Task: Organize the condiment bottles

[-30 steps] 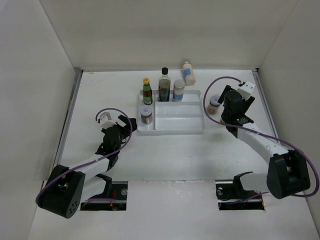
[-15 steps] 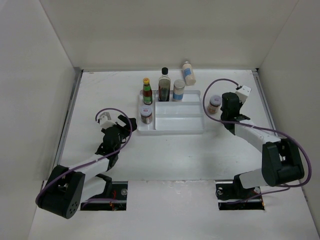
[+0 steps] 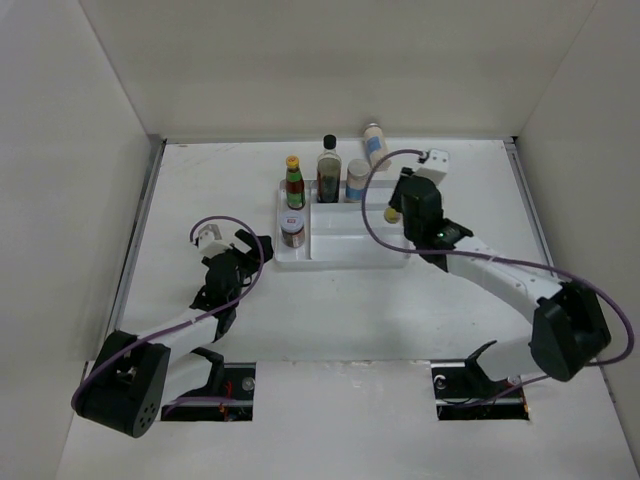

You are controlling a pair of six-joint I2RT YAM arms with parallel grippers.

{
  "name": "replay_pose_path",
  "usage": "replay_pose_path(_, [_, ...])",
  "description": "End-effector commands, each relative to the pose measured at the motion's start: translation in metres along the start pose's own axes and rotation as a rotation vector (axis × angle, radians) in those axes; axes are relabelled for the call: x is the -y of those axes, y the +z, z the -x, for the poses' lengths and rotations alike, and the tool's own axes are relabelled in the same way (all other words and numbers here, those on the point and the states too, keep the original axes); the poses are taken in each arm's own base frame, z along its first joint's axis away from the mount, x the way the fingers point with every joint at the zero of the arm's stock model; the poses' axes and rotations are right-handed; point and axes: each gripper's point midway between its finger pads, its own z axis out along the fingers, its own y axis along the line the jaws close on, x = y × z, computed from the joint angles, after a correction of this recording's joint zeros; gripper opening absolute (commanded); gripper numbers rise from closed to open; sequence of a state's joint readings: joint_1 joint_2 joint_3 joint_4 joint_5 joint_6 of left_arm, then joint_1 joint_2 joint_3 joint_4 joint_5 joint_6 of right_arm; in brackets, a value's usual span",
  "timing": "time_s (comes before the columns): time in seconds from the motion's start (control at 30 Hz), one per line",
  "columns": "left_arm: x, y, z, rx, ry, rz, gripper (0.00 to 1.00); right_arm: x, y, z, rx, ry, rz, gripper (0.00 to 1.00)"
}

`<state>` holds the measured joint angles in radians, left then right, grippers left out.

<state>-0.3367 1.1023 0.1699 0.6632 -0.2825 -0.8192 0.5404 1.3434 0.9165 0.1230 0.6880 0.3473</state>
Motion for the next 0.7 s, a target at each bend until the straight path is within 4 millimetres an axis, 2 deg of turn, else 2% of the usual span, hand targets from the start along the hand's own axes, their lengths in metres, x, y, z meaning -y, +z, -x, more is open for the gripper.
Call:
replay_pose_path(0.0, [0.015,0.0,0.018,0.06,-0.035,-0.052,1.0,-0.087,-0.001,0.039,0.096,0.096,0.222,0.3])
replay_pose_path(0.13, [0.013,0.002,0.017,0.053,-0.033,-0.045,1.0,-0.158,0.008,0.032,0.094,0.101,0.368,0.3])
replay_pose_path(0.27, [0.013,0.001,0.019,0.06,-0.035,-0.046,1.0,-0.204,0.023,0.014,0.063,0.076,0.429,0.31])
replay_pose_path(0.4, [0.012,0.001,0.018,0.057,-0.035,-0.047,1.0,-0.224,0.034,-0.01,0.024,0.026,0.442,0.31])
replay_pose_path(0.53, [0.011,0.002,0.017,0.054,-0.034,-0.041,1.0,-0.227,0.038,-0.033,-0.016,-0.014,0.435,0.32])
replay_pose_path(0.63, [0.012,0.002,0.018,0.056,-0.036,-0.044,1.0,-0.226,0.039,-0.054,-0.048,-0.056,0.431,0.39])
replay_pose_path(0.67, [0.012,0.003,0.018,0.056,-0.036,-0.044,1.0,-0.224,0.039,-0.059,-0.059,-0.066,0.426,0.45])
